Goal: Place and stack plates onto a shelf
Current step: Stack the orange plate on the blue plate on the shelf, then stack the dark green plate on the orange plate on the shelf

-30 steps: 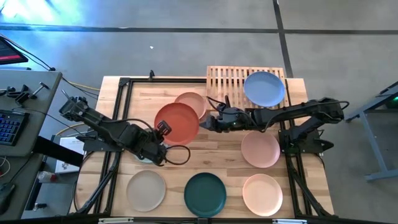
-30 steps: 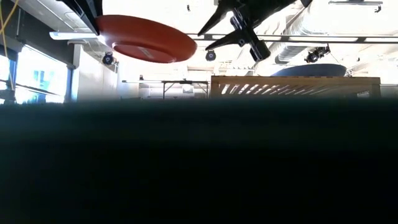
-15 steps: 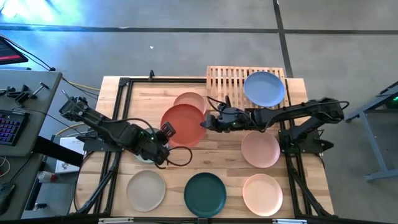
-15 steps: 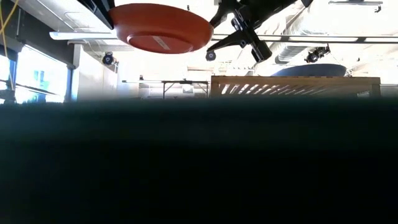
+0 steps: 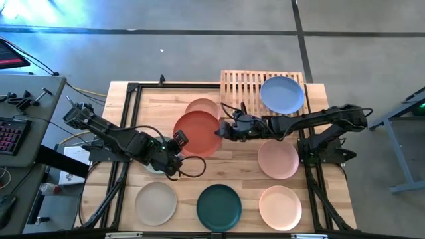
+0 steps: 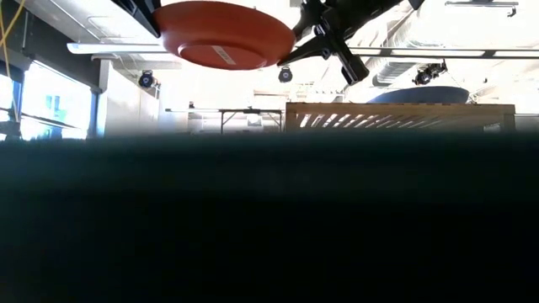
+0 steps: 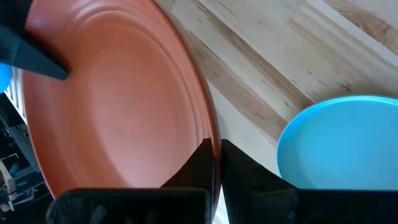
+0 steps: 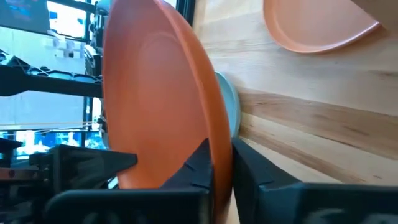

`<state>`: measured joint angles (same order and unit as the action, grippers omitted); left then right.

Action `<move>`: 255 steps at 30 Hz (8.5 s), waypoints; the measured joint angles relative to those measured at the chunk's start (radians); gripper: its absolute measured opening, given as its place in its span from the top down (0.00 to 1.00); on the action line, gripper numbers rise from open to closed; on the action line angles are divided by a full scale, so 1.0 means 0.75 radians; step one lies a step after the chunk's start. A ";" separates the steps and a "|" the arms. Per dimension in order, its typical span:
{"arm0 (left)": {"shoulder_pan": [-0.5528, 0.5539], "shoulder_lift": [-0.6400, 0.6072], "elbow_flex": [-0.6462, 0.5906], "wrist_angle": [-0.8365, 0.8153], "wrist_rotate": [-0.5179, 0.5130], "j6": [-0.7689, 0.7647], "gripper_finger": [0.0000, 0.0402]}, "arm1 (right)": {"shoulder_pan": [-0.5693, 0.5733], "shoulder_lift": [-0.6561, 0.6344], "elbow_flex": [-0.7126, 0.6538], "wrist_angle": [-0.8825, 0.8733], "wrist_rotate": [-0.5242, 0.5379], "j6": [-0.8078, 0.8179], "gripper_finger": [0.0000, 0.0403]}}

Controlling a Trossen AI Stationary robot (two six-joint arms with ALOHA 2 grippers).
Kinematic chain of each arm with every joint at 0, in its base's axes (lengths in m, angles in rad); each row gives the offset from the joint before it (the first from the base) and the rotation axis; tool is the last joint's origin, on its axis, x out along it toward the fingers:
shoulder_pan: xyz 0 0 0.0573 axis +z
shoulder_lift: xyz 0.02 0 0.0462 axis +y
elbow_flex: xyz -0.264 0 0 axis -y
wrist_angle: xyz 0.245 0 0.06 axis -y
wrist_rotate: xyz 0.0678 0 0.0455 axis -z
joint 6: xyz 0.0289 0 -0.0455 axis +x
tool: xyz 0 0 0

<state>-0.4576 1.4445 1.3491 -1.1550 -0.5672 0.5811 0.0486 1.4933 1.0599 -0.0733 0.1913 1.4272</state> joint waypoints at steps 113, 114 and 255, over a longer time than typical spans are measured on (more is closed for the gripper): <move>0.885 -0.049 0.335 -0.010 0.013 -0.572 0.71 | -0.583 -1.128 -0.004 -1.659 0.478 0.356 1.00; 0.889 -0.049 0.335 -0.010 0.018 -0.571 0.71 | -0.590 -1.125 -0.004 -1.654 0.478 0.356 1.00; 0.890 -0.043 0.335 0.002 0.401 -0.564 0.71 | -0.618 -1.136 -0.141 -0.899 -0.297 -0.114 0.72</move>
<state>0.2096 1.4120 1.6005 -1.1536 -0.2668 0.1579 -0.4149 0.6413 0.9539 -0.7474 -0.0313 1.3418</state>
